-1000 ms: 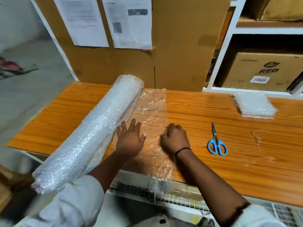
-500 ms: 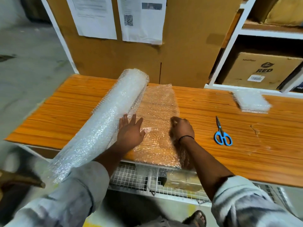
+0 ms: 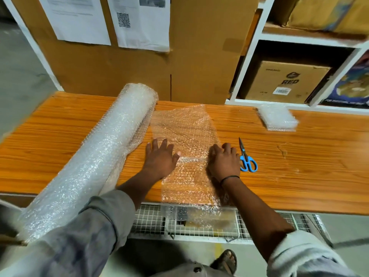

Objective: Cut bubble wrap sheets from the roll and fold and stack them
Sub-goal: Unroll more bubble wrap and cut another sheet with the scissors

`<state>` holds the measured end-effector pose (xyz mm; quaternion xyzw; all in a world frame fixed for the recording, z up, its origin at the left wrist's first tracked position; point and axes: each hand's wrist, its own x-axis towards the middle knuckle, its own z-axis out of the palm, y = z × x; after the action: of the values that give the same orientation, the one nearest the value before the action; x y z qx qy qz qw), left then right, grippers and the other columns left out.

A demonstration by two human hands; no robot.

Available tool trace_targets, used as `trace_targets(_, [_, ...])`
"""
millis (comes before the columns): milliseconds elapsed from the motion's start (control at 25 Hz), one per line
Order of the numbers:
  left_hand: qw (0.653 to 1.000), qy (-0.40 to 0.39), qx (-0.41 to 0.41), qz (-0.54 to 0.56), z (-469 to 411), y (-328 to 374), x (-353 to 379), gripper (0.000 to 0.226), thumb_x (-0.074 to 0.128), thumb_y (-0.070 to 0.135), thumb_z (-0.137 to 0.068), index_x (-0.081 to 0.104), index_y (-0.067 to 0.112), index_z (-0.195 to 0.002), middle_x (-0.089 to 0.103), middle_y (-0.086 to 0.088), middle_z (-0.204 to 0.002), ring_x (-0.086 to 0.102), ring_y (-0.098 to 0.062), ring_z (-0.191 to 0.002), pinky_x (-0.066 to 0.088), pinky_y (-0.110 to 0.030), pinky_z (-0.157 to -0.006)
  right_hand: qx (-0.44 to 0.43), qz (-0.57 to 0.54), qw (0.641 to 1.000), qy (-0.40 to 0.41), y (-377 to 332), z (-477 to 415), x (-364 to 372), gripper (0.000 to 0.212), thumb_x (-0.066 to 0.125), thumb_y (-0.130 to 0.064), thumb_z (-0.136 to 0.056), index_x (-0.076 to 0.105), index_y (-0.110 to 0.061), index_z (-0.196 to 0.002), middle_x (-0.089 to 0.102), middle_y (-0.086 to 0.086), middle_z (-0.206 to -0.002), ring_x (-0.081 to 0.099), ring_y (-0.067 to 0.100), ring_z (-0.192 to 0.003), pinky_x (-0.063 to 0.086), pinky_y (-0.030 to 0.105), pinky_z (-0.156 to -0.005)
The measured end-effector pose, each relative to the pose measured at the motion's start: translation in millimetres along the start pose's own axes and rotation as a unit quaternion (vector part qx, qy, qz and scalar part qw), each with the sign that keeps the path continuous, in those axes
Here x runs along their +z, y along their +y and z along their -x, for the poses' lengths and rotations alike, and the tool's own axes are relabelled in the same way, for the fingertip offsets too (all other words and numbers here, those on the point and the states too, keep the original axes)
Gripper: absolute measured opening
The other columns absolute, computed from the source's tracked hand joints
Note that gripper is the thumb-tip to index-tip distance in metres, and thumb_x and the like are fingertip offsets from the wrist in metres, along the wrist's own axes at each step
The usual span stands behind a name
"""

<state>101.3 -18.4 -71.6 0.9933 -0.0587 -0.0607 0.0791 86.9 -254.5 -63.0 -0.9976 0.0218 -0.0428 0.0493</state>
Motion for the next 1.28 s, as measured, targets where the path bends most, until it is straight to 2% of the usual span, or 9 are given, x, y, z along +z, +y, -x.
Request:
trace_targets(120, [0.998,0.049,0.011,0.038,-13,8,-4,0.060,0.030,0.055,-0.107,0.041,0.017,-0.152,0.021,-0.011,-0.169,0.013,-0.040,-0.155,0.010,-0.057,-0.125,-0.094,-0.013,0.995,0.005,-18,6,5,0.055,0.051,-0.035,-0.100,0.042,-0.019,-0.152,0.023,0.018,-0.168,0.016,0.042,-0.155,0.014,0.058,-0.124])
trace_targets(200, [0.997,0.049,0.026,0.054,-22,14,-4,0.061,0.032,0.052,-0.107,0.032,0.017,-0.158,0.018,-0.011,-0.170,0.013,-0.037,-0.156,0.011,-0.054,-0.126,-0.149,-0.034,0.987,-0.043,-35,10,12,0.061,0.035,-0.048,-0.106,0.028,-0.023,-0.161,0.008,0.013,-0.173,0.000,0.036,-0.159,-0.002,0.055,-0.127])
trace_targets(400, [0.998,-0.059,0.022,-0.008,-48,2,11,0.074,0.020,0.060,-0.107,-0.006,0.022,-0.164,-0.013,-0.007,-0.171,-0.012,-0.035,-0.157,-0.003,-0.052,-0.127,-0.153,-0.047,0.973,-0.164,-52,-6,29,0.074,0.017,-0.065,-0.105,0.002,-0.026,-0.166,-0.011,0.007,-0.173,-0.015,0.031,-0.159,-0.010,0.052,-0.127])
trace_targets(560, [0.996,-0.064,0.052,-0.014,-74,-17,7,0.079,0.015,0.068,-0.103,-0.008,0.024,-0.164,-0.019,-0.005,-0.170,-0.017,-0.032,-0.157,-0.006,-0.051,-0.126,-0.111,-0.108,0.985,-0.077,-41,-17,20,0.061,0.035,-0.049,-0.107,0.031,-0.020,-0.160,0.021,0.013,-0.170,0.012,0.037,-0.157,0.009,0.053,-0.127])
trace_targets(640, [0.996,-0.057,0.066,-0.013,-83,-24,8,0.081,0.013,0.071,-0.101,-0.006,0.024,-0.164,-0.018,-0.005,-0.170,-0.016,-0.032,-0.157,-0.006,-0.052,-0.126,-0.028,-0.081,0.996,0.041,-18,-15,14,0.047,0.044,-0.039,-0.103,0.053,-0.015,-0.143,0.048,0.018,-0.150,0.040,0.042,-0.139,0.033,0.053,-0.114])
trace_targets(720, [0.995,-0.052,0.079,-0.018,-90,-29,9,0.082,0.012,0.071,-0.100,-0.005,0.024,-0.165,-0.016,-0.006,-0.171,-0.015,-0.032,-0.157,-0.006,-0.052,-0.126,0.059,-0.013,0.993,0.098,15,-10,11,0.033,0.054,-0.034,-0.099,0.067,-0.014,-0.121,0.060,0.018,-0.127,0.052,0.042,-0.117,0.043,0.052,-0.094])
trace_targets(840, [0.995,-0.048,0.081,-0.021,-95,-29,5,0.081,0.015,0.069,-0.102,-0.001,0.021,-0.165,-0.013,-0.009,-0.171,-0.011,-0.035,-0.157,-0.003,-0.054,-0.126,0.151,0.022,0.985,0.075,51,1,10,0.027,0.058,-0.026,-0.098,0.071,-0.007,-0.112,0.058,0.022,-0.115,0.056,0.045,-0.107,0.044,0.053,-0.086])
trace_targets(1040, [0.995,0.005,0.092,0.039,-57,-6,9,0.075,0.027,0.063,-0.104,0.015,0.019,-0.164,-0.002,-0.016,-0.171,-0.005,-0.041,-0.157,-0.001,-0.055,-0.126,0.133,-0.023,0.988,0.068,64,18,0,0.032,0.052,-0.025,-0.102,0.070,-0.003,-0.117,0.057,0.026,-0.111,0.061,0.048,-0.094,0.048,0.052,-0.082])
trace_targets(1280, [0.979,0.057,0.137,0.141,36,2,14,0.066,0.033,0.061,-0.105,0.026,0.028,-0.162,0.007,-0.004,-0.172,0.000,-0.030,-0.158,0.004,-0.050,-0.128,0.202,-0.060,0.977,-0.018,67,29,-9,0.030,0.056,-0.022,-0.102,0.065,-0.005,-0.126,0.063,0.028,-0.118,0.065,0.048,-0.105,0.052,0.048,-0.080])
